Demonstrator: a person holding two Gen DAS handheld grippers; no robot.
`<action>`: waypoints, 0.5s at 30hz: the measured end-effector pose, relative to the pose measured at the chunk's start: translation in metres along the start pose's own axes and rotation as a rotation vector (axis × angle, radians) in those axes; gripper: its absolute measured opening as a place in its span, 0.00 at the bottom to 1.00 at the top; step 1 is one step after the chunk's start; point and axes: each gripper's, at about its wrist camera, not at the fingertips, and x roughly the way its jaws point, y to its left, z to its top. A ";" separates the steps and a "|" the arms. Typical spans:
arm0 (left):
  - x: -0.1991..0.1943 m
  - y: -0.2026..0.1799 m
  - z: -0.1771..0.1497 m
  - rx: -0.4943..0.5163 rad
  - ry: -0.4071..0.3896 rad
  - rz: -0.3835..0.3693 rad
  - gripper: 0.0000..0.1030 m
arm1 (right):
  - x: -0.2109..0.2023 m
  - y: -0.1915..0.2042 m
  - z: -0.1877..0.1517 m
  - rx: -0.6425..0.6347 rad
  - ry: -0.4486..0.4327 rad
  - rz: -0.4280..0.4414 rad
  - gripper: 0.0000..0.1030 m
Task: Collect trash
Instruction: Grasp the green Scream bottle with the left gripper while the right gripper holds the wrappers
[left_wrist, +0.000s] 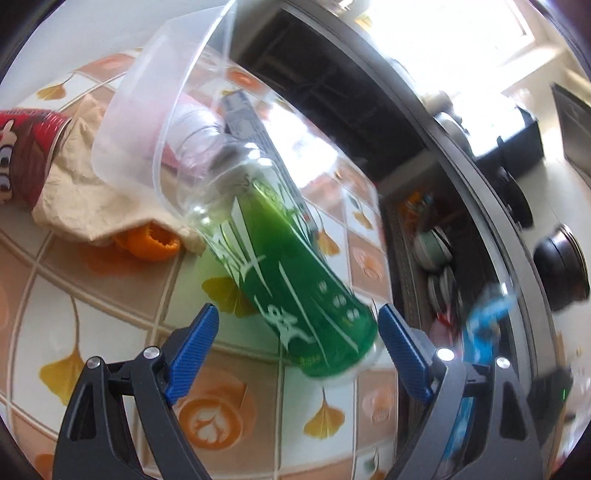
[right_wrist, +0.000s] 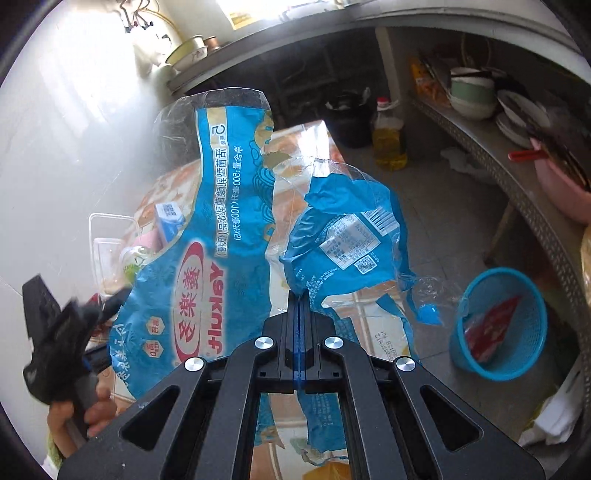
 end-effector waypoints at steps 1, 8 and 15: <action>0.005 -0.001 0.001 -0.028 -0.015 0.030 0.83 | 0.001 -0.003 0.000 0.005 0.002 0.006 0.00; 0.029 0.002 0.005 -0.173 -0.083 0.121 0.83 | -0.003 -0.017 -0.007 0.030 -0.006 0.051 0.00; 0.033 -0.006 0.001 -0.155 -0.121 0.122 0.63 | -0.004 -0.030 -0.012 0.061 -0.010 0.076 0.00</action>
